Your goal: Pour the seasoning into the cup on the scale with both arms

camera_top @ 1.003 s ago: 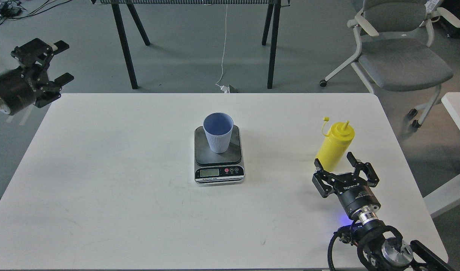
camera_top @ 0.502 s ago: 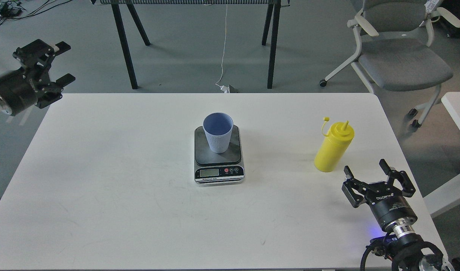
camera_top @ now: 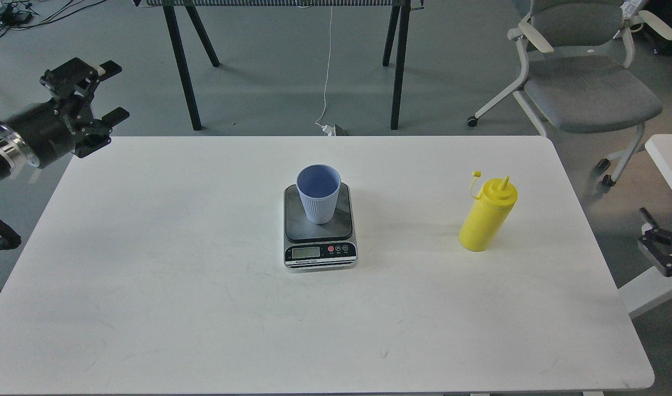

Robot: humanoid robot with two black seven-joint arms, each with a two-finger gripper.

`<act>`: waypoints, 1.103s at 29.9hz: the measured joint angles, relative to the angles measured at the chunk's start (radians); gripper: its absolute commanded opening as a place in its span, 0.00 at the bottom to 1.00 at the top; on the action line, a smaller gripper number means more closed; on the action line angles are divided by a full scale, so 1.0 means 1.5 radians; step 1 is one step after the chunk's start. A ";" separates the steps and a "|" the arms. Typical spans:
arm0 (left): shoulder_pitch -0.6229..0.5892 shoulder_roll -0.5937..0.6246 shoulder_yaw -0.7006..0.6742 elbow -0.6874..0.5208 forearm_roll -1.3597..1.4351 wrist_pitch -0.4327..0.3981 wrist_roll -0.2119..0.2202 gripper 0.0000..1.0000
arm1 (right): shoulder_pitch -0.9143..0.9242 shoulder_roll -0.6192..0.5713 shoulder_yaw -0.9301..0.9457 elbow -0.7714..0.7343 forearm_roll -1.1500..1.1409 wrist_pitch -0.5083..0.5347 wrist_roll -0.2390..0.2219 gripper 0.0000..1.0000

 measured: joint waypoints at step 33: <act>-0.174 -0.132 0.007 0.085 -0.006 0.000 0.000 1.00 | 0.815 0.054 -0.624 -0.344 -0.051 0.000 0.003 0.99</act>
